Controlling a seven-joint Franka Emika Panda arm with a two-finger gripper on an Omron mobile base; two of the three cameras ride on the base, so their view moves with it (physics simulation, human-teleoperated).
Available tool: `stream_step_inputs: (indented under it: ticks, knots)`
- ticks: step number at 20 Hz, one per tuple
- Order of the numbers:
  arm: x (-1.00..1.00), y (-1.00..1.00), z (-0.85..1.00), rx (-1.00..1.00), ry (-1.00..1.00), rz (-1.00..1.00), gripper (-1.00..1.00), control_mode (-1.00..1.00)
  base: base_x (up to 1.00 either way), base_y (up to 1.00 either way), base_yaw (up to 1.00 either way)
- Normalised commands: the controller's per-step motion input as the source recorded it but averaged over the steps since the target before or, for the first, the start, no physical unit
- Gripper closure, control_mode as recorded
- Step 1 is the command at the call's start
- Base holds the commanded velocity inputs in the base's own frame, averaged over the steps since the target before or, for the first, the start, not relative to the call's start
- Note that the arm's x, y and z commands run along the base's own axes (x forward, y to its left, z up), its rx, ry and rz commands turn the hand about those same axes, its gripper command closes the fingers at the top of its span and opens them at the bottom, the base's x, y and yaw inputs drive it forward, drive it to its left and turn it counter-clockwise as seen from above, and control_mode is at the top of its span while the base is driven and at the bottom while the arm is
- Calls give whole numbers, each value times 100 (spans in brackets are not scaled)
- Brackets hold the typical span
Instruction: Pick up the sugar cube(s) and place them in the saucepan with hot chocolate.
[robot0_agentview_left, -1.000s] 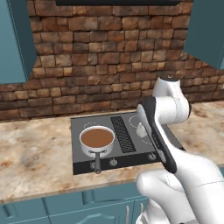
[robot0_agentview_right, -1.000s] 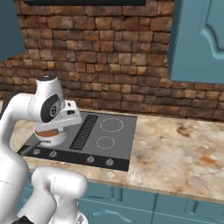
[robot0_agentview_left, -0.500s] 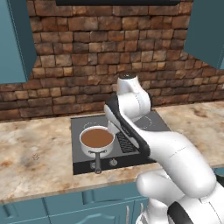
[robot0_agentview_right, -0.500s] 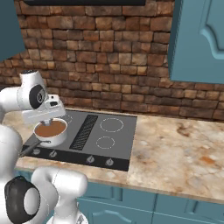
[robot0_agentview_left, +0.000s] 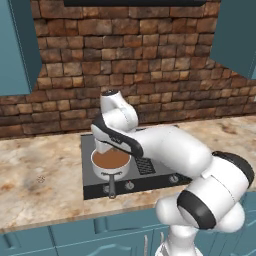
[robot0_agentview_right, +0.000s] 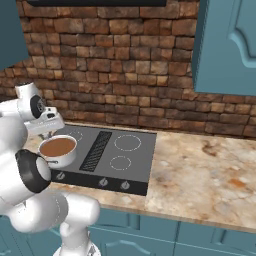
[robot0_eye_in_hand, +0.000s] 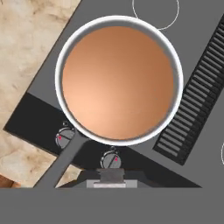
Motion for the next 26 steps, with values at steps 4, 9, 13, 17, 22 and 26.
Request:
stream_step_inputs:
  ticks: [4, 9, 13, 17, 22, 26]
  knots:
    - [68, 4, -45, -4, 0, 0, 100, -100, 0, 0, 0]
    - [44, 8, -44, -3, 1, 0, 100, -100, 0, 0, 0]
    - [10, 3, -41, -4, 0, 0, 100, -100, 0, 0, 0]
    - [8, 0, -35, -1, 1, 0, 100, -100, 0, 0, 0]
    - [0, 0, -19, -2, 3, 0, 100, -100, 0, 0, 0]
    - [0, 0, 0, 0, 0, 0, -100, -100, 0, 0, 0]
